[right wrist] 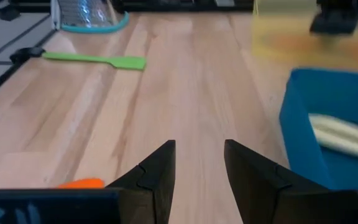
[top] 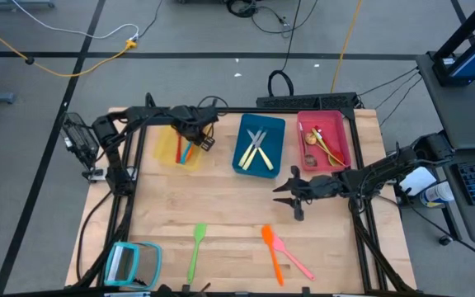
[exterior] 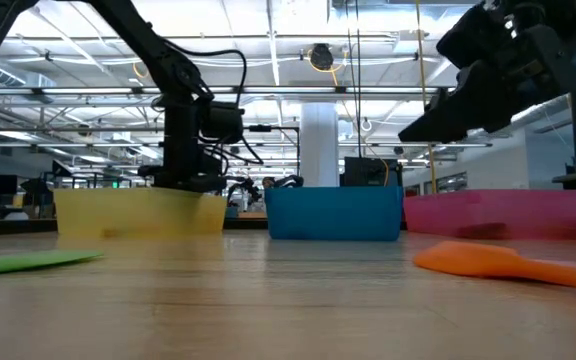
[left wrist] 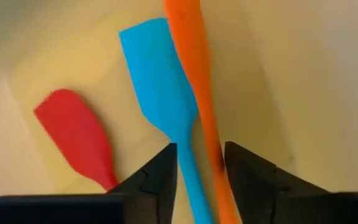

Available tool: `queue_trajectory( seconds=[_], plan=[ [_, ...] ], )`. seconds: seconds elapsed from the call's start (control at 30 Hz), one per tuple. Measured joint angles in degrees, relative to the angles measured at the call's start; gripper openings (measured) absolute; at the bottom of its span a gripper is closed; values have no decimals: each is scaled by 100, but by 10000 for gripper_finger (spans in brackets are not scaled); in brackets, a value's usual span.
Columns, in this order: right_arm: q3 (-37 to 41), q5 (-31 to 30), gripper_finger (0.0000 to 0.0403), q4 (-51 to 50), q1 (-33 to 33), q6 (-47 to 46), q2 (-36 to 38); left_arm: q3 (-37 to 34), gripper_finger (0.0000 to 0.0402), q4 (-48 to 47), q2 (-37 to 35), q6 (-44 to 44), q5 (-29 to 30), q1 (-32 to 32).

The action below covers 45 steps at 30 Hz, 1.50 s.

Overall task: Pick & Place Kitchen Items
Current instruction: Put the right orange spatula into the yellow bin, then put the orange spatula into the yellow bin

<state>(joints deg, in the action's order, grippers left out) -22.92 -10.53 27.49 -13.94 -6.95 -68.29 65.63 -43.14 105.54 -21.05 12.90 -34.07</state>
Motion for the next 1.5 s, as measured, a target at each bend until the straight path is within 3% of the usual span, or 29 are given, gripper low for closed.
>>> queue_trajectory(
  seconds=[0.33, 0.7, 0.9, 1.1, 1.5],
  plan=[
    [0, 11, 145, 262, -1, 58, 0, 0, 170, -9, -187, -196, 412, 308],
    [0, 11, 208, 264, -1, -81, 0, -2, 170, -23, -1318, -466, 568, 849],
    [0, 13, 206, 249, -1, -272, 0, 0, 170, 25, -1928, -986, 49, 1327],
    [0, 13, 200, 227, -1, -284, 0, 0, 170, 60, -2089, -1280, -552, 1948],
    [0, 13, 201, 225, -1, -285, 0, 0, 170, 416, -2092, -1550, -493, 3314]
  ],
)
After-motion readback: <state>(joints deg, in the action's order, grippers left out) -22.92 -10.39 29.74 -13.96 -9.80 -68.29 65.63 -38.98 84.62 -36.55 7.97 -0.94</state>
